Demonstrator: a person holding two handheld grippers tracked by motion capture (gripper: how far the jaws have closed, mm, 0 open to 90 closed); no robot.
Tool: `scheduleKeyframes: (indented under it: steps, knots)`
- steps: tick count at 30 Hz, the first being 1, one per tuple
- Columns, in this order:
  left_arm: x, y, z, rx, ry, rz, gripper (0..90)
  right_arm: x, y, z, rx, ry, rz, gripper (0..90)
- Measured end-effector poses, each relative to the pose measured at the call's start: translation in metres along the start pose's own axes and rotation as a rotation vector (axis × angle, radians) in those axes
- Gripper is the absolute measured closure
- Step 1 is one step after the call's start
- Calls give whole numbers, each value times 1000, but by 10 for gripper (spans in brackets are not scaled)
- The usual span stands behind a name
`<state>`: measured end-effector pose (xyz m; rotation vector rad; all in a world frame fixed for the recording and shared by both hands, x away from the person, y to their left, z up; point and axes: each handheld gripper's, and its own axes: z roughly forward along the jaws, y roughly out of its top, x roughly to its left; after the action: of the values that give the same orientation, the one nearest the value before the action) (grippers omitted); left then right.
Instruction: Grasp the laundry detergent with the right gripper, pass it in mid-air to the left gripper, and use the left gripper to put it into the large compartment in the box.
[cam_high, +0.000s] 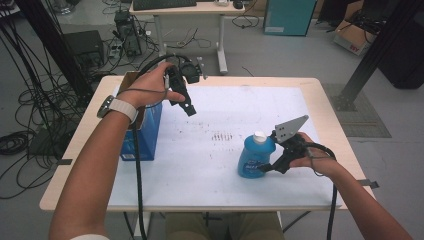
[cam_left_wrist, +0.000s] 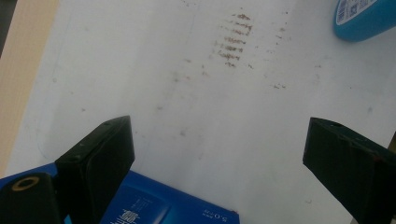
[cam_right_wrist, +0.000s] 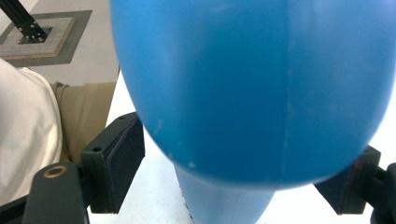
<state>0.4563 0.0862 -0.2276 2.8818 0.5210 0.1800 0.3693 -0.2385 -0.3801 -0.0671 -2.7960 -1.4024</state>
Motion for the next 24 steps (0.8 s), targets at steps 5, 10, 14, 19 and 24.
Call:
scheduleKeyframes:
  steps: [5,10,14,19,24]
  knots:
    - [0,-1,2,0,2,7,93,0,-1,1,-4,-2,1,188]
    - [0,-1,2,-1,5,6,94,0,-2,2,-13,-3,-3,202]
    - [1,-1,2,5,0,5,94,1,-3,3,-19,1,-1,211]
    - [0,-1,2,0,-2,-2,94,1,-4,4,-32,4,1,223]
    - [0,-1,2,3,-1,-2,94,0,-4,5,-38,3,-2,231]
